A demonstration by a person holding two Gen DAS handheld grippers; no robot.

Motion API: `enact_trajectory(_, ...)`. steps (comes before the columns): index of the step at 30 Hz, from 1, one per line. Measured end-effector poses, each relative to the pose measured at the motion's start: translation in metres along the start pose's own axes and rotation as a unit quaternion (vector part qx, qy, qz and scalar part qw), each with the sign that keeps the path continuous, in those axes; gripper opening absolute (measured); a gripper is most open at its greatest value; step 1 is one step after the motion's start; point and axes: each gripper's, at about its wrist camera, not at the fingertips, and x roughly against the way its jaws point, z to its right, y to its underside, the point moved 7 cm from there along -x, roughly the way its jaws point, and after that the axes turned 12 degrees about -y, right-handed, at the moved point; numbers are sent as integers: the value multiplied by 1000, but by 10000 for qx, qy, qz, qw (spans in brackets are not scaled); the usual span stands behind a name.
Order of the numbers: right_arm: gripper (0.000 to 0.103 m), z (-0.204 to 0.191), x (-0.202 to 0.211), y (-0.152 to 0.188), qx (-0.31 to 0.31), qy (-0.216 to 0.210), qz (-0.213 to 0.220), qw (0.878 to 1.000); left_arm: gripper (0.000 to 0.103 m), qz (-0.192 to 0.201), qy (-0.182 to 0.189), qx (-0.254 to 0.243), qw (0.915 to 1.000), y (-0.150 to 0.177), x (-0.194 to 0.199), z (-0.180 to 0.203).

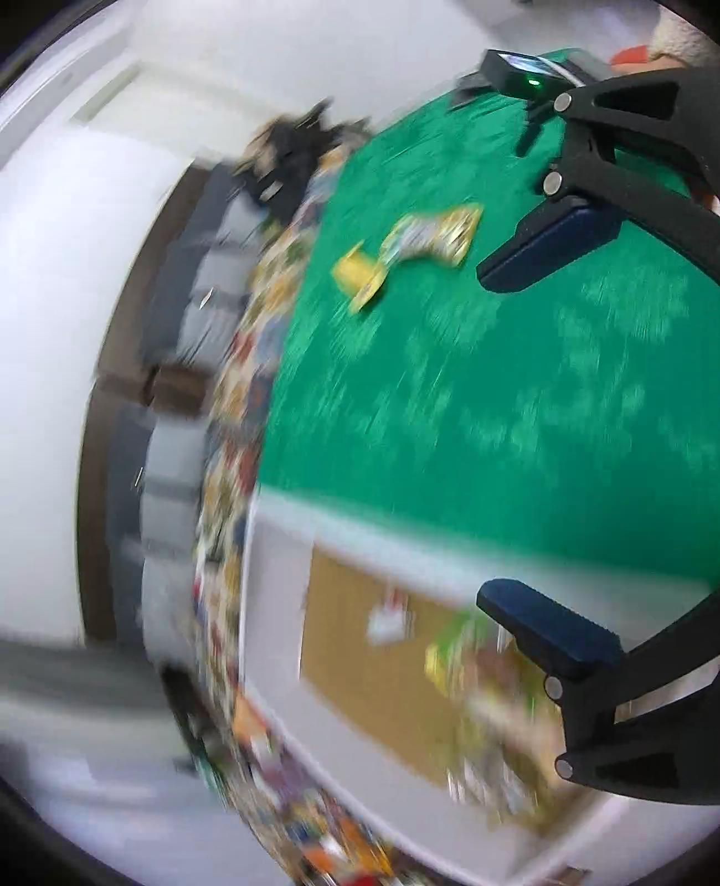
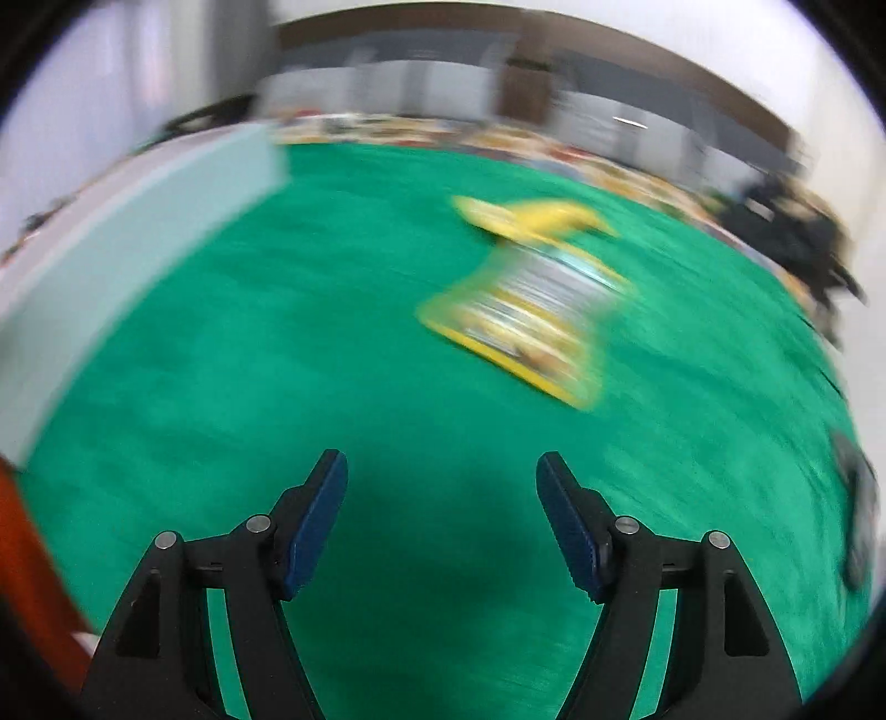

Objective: Organize snacks
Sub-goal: 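Release both snacks into the white box and return tools over bedspread, then grasp the yellow peanut packet with the right tool and lift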

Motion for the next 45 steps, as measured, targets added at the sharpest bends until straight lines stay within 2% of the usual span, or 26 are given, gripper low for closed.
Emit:
enact_trajectory(3,74,53,16,28,-500,393,294,9975,103,-329,145,-600,9976,25,-42,63)
enact_trajectory(5,74,70,20,33,-718,422,259,9962,103,-636,85,-957,9933,46,-76,95)
enact_trajectory(9,74,85,25,22,-831,442,390,9948,103,-976,-142,-1238,9874,61,-127,124)
enact_trajectory(12,74,85,21,22,-797,444,386,9951,103,-926,-377,-1263,9869,54,-150,126)
enact_trajectory(16,74,88,11,33,-839,359,155,9957,103,-857,-517,-1145,9884,47,-170,118)
enact_trajectory(19,74,89,9,35,-876,335,154,9955,103,-811,-628,-1117,9884,43,-182,107)
enact_trajectory(23,75,89,8,37,-906,323,126,9953,103,-1030,-507,-1052,9878,50,-195,97)
enact_trajectory(25,79,91,7,38,-1011,297,115,9944,103,-987,-401,-911,9901,49,-193,94)
enact_trajectory(31,83,92,6,38,-1061,296,86,9939,103,-734,-457,-1017,9911,51,-193,100)
enact_trajectory(39,86,94,6,36,-1178,200,96,9928,103,-733,-441,-1013,9912,51,-192,99)
enact_trajectory(41,85,99,8,30,-1571,128,150,9874,103,-736,-437,-1009,9912,51,-192,99)
enact_trajectory(43,85,97,9,13,-1991,-166,342,9792,103,-736,-440,-1011,9912,51,-192,100)
enact_trajectory(45,85,87,2,-10,-1996,-363,345,9786,103,-737,-436,-1008,9912,51,-192,99)
